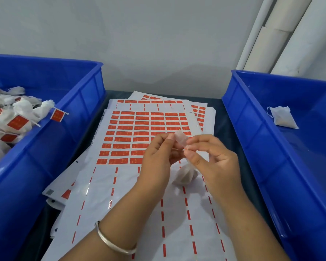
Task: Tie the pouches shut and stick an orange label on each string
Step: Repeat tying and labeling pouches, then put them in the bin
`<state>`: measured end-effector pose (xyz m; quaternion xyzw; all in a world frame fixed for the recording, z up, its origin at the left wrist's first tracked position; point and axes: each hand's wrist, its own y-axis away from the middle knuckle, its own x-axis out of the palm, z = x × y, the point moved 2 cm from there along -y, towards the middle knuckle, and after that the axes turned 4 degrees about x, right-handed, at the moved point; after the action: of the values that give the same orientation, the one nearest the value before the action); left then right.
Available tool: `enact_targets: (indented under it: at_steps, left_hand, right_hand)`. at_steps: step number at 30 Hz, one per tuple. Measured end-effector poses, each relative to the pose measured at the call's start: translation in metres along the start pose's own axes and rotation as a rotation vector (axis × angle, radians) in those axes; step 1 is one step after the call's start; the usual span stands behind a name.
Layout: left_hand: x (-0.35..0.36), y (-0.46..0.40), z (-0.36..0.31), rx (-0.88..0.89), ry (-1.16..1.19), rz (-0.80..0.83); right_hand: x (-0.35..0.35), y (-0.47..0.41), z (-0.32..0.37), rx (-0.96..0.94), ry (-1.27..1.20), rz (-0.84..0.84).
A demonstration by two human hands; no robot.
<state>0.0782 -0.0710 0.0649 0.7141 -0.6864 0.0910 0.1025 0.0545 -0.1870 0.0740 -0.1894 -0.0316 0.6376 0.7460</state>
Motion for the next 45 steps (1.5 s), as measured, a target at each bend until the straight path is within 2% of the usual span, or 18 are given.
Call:
enact_targets:
  at_steps: [9,20,34,45]
  left_hand:
    - [0.007,0.009,-0.002,-0.088,0.038,0.085]
    - [0.005,0.007,0.002,-0.162,0.09,0.033]
    - [0.004,0.008,0.0,-0.191,0.117,0.122]
    - [0.004,0.006,0.0,-0.195,0.107,0.188]
  right_hand:
    - [-0.005,-0.002,-0.001,0.028,-0.027,-0.056]
    - [-0.008,-0.004,-0.005,0.079,-0.166,-0.088]
    - [-0.01,-0.006,-0.011,0.218,-0.239,-0.119]
    - [-0.016,-0.008,-0.011,0.262,-0.205,-0.115]
